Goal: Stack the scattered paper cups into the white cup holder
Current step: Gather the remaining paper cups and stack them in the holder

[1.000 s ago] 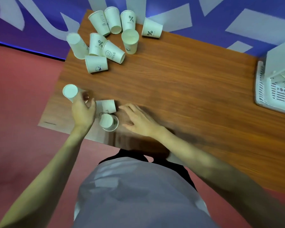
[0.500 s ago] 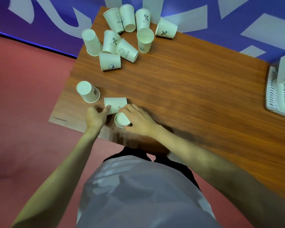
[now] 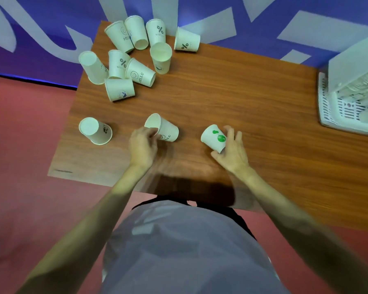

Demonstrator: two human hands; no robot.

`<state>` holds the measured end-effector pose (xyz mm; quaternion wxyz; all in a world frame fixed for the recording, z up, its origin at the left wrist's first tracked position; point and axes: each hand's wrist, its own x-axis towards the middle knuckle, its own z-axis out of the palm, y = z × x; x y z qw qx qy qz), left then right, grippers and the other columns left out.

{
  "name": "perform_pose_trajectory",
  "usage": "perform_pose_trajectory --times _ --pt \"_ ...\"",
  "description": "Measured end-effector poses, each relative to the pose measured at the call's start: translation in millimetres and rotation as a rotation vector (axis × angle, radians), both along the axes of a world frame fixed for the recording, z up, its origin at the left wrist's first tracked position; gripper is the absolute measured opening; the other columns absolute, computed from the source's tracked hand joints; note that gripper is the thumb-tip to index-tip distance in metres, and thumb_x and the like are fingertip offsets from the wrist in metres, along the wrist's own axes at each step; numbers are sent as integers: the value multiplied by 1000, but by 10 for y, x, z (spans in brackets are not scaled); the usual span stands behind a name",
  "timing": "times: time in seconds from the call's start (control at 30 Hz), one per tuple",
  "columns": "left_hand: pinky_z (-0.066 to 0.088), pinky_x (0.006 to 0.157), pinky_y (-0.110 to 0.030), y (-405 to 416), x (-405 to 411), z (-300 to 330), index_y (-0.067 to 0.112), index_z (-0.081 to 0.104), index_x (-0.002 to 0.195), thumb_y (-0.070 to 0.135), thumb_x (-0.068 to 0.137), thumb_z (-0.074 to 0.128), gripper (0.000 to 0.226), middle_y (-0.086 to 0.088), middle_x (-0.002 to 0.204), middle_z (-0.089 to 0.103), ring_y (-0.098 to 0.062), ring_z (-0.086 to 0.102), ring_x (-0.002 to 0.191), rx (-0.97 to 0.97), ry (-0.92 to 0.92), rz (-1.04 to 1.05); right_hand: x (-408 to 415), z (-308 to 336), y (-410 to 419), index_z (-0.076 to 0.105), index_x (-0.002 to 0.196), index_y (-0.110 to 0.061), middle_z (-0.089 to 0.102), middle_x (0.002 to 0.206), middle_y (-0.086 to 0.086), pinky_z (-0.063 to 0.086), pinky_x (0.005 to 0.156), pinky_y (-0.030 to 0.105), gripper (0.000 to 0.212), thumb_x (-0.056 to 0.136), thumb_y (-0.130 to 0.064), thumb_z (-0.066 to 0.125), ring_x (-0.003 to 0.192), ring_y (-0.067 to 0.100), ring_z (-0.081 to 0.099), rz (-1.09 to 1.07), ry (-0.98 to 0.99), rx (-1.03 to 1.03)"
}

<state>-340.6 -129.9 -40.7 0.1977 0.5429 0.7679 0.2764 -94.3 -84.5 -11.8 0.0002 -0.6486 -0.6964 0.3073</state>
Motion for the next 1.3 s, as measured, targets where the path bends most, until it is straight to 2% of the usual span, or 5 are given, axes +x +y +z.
perform_pose_trajectory --times 0.17,0.47,0.93,1.17,1.3 --pt "44 67 -40 125 300 75 3 72 94 6 82 65 14 -15 83 66 -36 54 73 98 89 -210 416 -274 37 0 146 -49 30 120 14 51 83 44 102 75 -30 70 102 36 47 63 -186 -66" --pt "42 68 -36 280 941 216 2 72 98 -2 81 65 19 -14 85 64 -36 53 80 96 139 -297 960 -221 195 35 123 -16 40 118 15 50 73 46 42 90 -21 60 87 45 59 17 -117 26" --pt "42 73 -33 973 2968 514 7 73 94 6 80 69 14 -10 87 69 -33 58 85 171 110 -507 3069 73 393 59 94 -2 40 127 19 52 81 41 25 92 -27 60 106 34 51 -249 64 440" --pt "43 76 -33 1671 4328 790 9 72 94 7 81 66 16 -7 90 69 -29 57 86 313 65 -683 4065 326 594 62 92 -2 30 137 21 51 89 40 21 93 -22 57 98 -2 36 -488 176 710" --pt "39 74 -31 2045 4892 831 8 73 92 6 80 65 15 -11 86 67 -32 57 85 337 122 -794 4419 377 758 62 90 -2 34 136 20 51 86 40 24 92 -26 59 96 6 51 -546 215 839"
